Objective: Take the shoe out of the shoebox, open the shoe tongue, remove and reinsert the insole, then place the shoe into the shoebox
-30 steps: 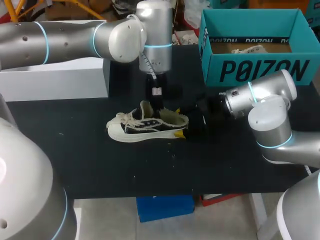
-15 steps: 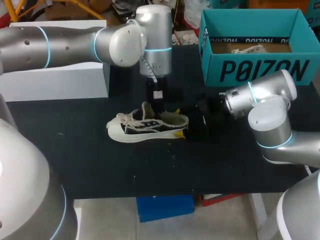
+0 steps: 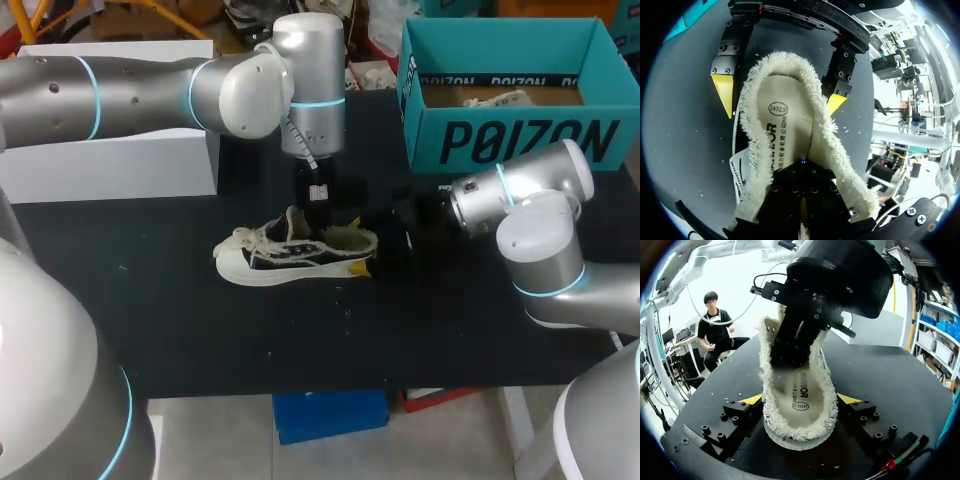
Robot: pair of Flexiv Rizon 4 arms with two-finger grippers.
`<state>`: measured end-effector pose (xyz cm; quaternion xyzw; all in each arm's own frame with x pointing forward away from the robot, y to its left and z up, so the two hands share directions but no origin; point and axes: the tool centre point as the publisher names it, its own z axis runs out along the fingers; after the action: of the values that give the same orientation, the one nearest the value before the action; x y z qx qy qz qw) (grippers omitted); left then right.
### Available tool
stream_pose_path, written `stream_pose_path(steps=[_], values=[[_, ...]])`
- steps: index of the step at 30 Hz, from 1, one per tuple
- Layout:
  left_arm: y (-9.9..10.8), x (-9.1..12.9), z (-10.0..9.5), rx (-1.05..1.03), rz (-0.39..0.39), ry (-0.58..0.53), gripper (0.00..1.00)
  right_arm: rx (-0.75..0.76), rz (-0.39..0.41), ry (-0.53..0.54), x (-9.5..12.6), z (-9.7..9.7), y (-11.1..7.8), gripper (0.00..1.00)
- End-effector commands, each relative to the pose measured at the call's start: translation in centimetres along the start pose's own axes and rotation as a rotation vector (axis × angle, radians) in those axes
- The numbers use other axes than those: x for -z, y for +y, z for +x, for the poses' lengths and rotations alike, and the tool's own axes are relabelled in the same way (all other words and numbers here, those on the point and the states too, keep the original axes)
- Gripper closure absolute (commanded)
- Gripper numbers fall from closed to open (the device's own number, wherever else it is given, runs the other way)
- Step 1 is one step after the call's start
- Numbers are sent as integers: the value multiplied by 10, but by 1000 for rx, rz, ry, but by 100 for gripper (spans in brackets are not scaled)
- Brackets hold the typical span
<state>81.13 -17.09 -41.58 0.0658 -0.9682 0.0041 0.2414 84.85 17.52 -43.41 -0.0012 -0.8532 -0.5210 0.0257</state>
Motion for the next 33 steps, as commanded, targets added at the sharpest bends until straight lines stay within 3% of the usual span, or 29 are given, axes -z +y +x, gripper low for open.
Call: stream_pose_path(steps=[1, 2, 5, 12, 21, 28, 33], values=[[-2, -11, -1, 4, 9, 4, 73, -2, 0, 0, -5, -2, -4, 100], [-2, -10, -1, 4, 11, 3, 64, -2, 0, 0, -5, -2, -4, 100], [-2, -9, -1, 0, 19, 0, 55, -2, 0, 0, -5, -2, -4, 100], [2, -10, -2, 16, 15, -73, 58, -2, 0, 0, -5, -2, -4, 100], [6, -23, -16, 93, 1, -261, 60, -2, 0, 0, -5, -2, -4, 100], [12, -27, -32, 113, 26, -301, 68, -2, 0, 0, -5, -2, -4, 100], [13, -33, -36, 102, 12, -343, 66, -2, 0, 0, -5, -2, -4, 100]])
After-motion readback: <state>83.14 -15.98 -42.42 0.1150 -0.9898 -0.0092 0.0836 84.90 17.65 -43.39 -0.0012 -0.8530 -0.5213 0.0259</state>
